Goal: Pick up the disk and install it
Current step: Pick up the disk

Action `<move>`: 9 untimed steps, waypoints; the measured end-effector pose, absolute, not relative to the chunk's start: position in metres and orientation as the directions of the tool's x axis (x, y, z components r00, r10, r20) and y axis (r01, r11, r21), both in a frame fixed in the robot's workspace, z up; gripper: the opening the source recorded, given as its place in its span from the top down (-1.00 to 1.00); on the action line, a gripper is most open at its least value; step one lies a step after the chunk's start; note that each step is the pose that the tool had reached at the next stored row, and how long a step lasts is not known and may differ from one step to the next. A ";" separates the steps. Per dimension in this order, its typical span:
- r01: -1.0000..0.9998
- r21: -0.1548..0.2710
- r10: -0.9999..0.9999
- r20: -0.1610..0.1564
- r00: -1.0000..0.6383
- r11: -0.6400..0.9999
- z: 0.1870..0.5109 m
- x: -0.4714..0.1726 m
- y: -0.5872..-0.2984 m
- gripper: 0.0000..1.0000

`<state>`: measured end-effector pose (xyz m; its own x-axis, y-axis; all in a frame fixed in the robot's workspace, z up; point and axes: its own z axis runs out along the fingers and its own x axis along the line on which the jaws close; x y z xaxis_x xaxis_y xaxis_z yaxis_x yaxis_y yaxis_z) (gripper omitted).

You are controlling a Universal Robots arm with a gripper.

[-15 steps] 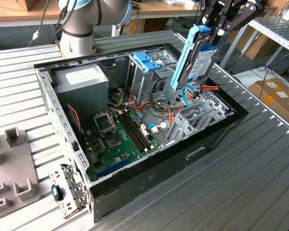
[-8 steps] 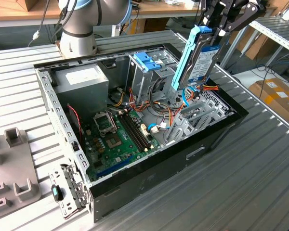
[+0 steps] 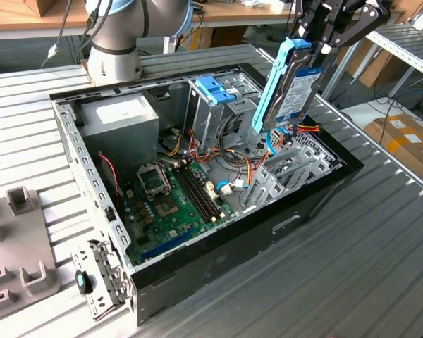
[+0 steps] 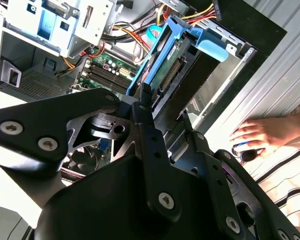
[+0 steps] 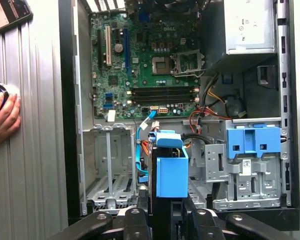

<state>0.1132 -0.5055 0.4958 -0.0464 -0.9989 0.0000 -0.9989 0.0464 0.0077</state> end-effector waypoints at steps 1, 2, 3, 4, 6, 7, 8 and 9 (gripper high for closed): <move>-0.999 0.008 -0.999 0.000 -0.046 0.046 0.496 0.113 -0.506 0.30; -0.999 0.008 -0.999 0.000 -0.046 0.046 0.496 0.113 -0.506 0.30; -0.999 0.008 -0.999 0.000 -0.046 0.046 0.496 0.113 -0.506 0.30; -0.999 0.008 -0.999 0.000 -0.046 0.046 0.496 0.113 -0.506 0.30; -0.999 0.008 -0.999 0.000 -0.046 0.046 0.496 0.113 -0.507 0.30; -0.999 0.008 -0.999 0.000 -0.046 0.046 0.496 0.113 -0.507 0.30; -0.999 0.008 -0.999 0.000 -0.046 0.046 0.496 0.113 -0.507 0.30; -0.999 0.008 -0.999 0.000 -0.046 0.046 0.496 0.113 -0.507 0.30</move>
